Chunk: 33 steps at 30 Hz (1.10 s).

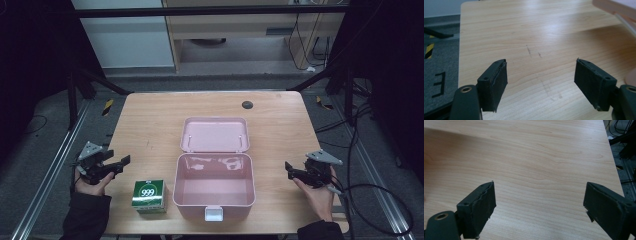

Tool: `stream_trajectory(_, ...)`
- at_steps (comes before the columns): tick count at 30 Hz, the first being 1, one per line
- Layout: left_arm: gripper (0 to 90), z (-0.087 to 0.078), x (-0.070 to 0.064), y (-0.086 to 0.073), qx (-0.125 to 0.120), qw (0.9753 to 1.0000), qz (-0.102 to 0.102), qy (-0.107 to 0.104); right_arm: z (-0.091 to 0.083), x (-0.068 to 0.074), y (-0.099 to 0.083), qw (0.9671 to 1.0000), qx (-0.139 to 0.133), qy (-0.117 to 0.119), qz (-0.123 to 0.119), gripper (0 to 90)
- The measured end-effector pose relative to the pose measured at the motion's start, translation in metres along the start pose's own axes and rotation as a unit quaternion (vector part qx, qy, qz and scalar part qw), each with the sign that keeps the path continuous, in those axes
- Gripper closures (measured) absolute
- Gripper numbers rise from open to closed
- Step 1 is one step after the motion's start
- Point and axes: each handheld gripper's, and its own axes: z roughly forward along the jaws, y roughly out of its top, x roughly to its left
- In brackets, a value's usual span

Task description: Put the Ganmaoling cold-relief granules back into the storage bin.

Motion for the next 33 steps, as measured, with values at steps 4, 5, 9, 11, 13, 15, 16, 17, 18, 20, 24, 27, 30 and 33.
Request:
stream_trajectory(4,25.8,-0.008,-0.003,0.007,0.009,0.9993,0.019,-0.031,-0.001,0.003,0.001,0.9999,0.005,0.0,-0.01,11.3)
stream_trajectory(5,26.2,-0.008,-0.003,0.007,0.009,0.9993,0.019,-0.031,-0.001,0.002,0.001,0.9999,0.006,0.001,-0.012,11.3)
stream_trajectory(9,26.5,-0.013,-0.01,0.015,0.024,0.9958,0.046,-0.075,-0.001,0.001,0.001,1.0,0.006,0.003,-0.005,11.3)
stream_trajectory(11,26.1,-0.013,-0.013,0.017,0.035,0.9935,0.066,-0.087,0.0,0.002,0.0,0.9999,0.01,-0.001,-0.008,11.3)
stream_trajectory(13,25.4,-0.012,-0.016,0.018,0.043,0.991,0.081,-0.097,0.0,0.003,-0.001,0.9999,0.012,0.0,-0.01,11.3)
stream_trajectory(15,25.4,-0.011,-0.019,0.018,0.048,0.9891,0.09,-0.106,0.0,0.003,-0.001,0.9998,0.014,-0.001,-0.013,11.3)
stream_trajectory(16,25.3,-0.01,-0.02,0.018,0.05,0.9884,0.094,-0.108,-0.001,0.003,-0.002,0.9998,0.015,-0.002,-0.013,11.2)
stream_trajectory(17,25.3,-0.01,-0.02,0.018,0.05,0.9884,0.094,-0.108,-0.001,0.003,-0.002,0.9998,0.015,-0.002,-0.013,11.2)
stream_trajectory(18,25.3,-0.01,-0.021,0.018,0.055,0.9866,0.101,-0.115,-0.001,0.002,-0.002,0.9998,0.015,-0.002,-0.012,11.2)
stream_trajectory(20,25.0,-0.008,-0.025,0.019,0.063,0.9835,0.114,-0.125,-0.002,0.002,-0.004,0.9998,0.015,-0.001,-0.013,11.2)
stream_trajectory(24,24.2,-0.006,-0.03,0.022,0.081,0.9768,0.142,-0.139,-0.002,0.003,-0.005,0.9998,0.014,-0.001,-0.017,11.3)
stream_trajectory(27,23.7,-0.007,-0.035,0.026,0.087,0.9719,0.162,-0.147,-0.002,0.002,-0.005,0.9998,0.012,0.0,-0.015,11.2)
stream_trajectory(30,22.9,-0.008,-0.038,0.031,0.094,0.9667,0.177,-0.159,-0.002,0.002,-0.005,0.9998,0.012,0.0,-0.015,10.9)
stream_trajectory(33,22.5,-0.009,-0.041,0.035,0.102,0.9611,0.196,-0.166,-0.003,0.003,-0.005,0.9997,0.014,0.0,-0.02,10.7)
